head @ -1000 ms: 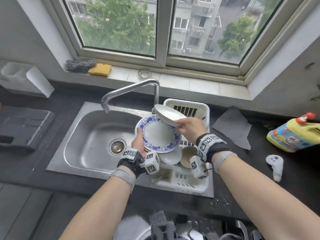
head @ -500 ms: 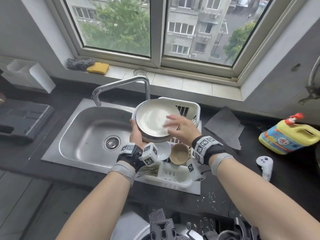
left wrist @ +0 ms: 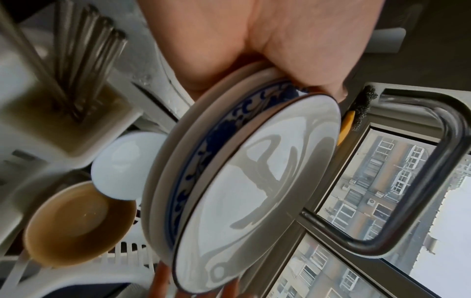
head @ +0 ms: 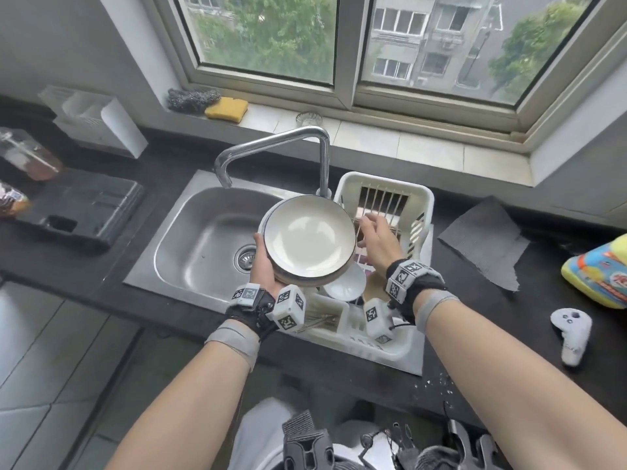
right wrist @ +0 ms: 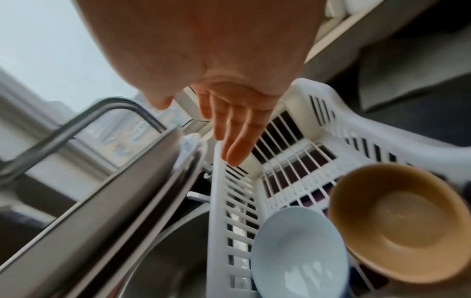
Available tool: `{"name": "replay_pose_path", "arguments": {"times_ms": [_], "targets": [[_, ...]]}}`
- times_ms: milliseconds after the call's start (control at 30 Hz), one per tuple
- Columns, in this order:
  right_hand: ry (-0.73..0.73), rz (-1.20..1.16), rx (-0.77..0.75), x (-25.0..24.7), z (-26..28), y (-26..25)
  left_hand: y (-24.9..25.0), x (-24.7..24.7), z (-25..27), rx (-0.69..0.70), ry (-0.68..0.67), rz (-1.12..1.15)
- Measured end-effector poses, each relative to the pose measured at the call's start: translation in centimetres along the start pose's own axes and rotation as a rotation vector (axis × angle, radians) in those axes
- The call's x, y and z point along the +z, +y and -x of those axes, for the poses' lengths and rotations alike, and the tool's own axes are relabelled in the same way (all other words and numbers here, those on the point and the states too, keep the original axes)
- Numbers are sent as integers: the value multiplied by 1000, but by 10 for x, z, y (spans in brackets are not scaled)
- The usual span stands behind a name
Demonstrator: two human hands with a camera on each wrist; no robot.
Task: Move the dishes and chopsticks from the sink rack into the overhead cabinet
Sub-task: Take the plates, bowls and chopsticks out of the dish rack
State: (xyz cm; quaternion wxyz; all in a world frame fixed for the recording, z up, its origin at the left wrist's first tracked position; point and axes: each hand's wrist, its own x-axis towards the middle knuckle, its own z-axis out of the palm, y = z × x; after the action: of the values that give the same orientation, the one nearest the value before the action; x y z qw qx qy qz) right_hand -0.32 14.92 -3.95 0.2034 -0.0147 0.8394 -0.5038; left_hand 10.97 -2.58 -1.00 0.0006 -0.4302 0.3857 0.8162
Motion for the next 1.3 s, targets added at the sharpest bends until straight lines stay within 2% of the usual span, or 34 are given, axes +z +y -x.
{"name": "replay_pose_path", "arguments": {"times_ms": [67,200,400,533,633,833,900,1000,1067,1167,1233,1300], "targets": [[12,83,195,3,-9,15,6,-8,-12,8,21,-17],[-109,191,507,13,-17,60,16,-18,-41,14,31,-94],[-140,230,685,42,-17,80,18,-31,-73,-107,-18,-69],[-67,307,686,52,-29,97,16,-36,-85,-174,-92,-18],[-126,399,654,51,-30,98,10,-40,-93,-163,-94,-24],[-60,414,611,31,-22,88,7,-36,-96,-177,-86,-63],[-14,462,606,18,-18,82,6,-33,-95,-200,-100,-55],[140,478,583,-4,-14,71,6,-26,-89,-222,-131,-33],[229,431,564,-20,-14,64,6,-21,-87,-218,-137,-58],[279,254,488,-36,-13,42,6,-14,-86,-227,-126,-101],[265,93,379,-37,-13,24,4,-9,-88,-212,-165,-131],[182,-4,274,-32,-11,7,3,-6,-88,-209,-207,-163]]}}
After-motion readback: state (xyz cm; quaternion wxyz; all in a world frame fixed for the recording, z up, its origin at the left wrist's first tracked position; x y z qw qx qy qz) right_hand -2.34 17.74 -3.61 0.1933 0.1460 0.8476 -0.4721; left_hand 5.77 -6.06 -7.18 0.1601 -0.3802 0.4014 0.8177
